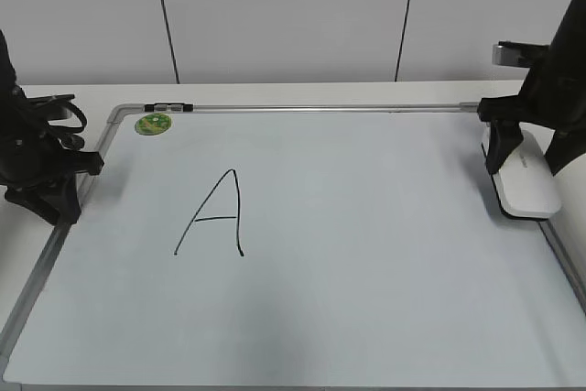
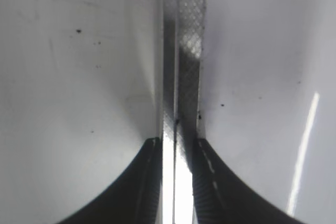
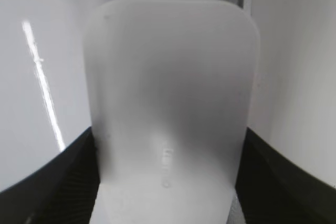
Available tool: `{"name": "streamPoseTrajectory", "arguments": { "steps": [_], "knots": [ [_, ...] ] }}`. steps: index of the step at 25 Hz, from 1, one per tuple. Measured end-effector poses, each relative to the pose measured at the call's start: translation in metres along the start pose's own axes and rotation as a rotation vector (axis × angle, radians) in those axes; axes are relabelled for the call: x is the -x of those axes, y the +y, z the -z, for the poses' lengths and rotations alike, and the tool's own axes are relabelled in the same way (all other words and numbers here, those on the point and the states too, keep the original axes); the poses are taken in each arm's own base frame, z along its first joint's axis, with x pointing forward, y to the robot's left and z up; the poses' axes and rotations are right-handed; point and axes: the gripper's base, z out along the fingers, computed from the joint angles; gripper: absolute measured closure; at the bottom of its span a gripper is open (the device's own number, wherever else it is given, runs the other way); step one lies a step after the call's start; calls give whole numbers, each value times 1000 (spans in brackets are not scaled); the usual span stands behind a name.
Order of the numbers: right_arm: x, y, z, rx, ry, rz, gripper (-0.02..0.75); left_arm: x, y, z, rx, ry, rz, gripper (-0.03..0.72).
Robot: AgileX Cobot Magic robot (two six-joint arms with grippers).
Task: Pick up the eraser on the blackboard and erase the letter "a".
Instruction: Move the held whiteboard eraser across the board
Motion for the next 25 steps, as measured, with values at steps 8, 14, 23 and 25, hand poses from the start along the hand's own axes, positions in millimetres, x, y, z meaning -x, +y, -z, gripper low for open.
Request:
{"name": "streamPoseTrajectory", "arguments": {
  "steps": [8, 14, 23, 25],
  "knots": [
    [-1, -1, -9, 2, 26, 4, 215, 0, 0, 0, -1, 0, 1, 532],
    [-1, -1, -9, 2, 26, 5, 215, 0, 0, 0, -3, 0, 2, 531],
    [-1, -2, -10, -2, 28, 9, 215, 0, 0, 0, -3, 0, 2, 528],
    [0, -2, -15, -2, 39, 8, 215, 0, 0, 0, -3, 0, 2, 528]
  ]
}}
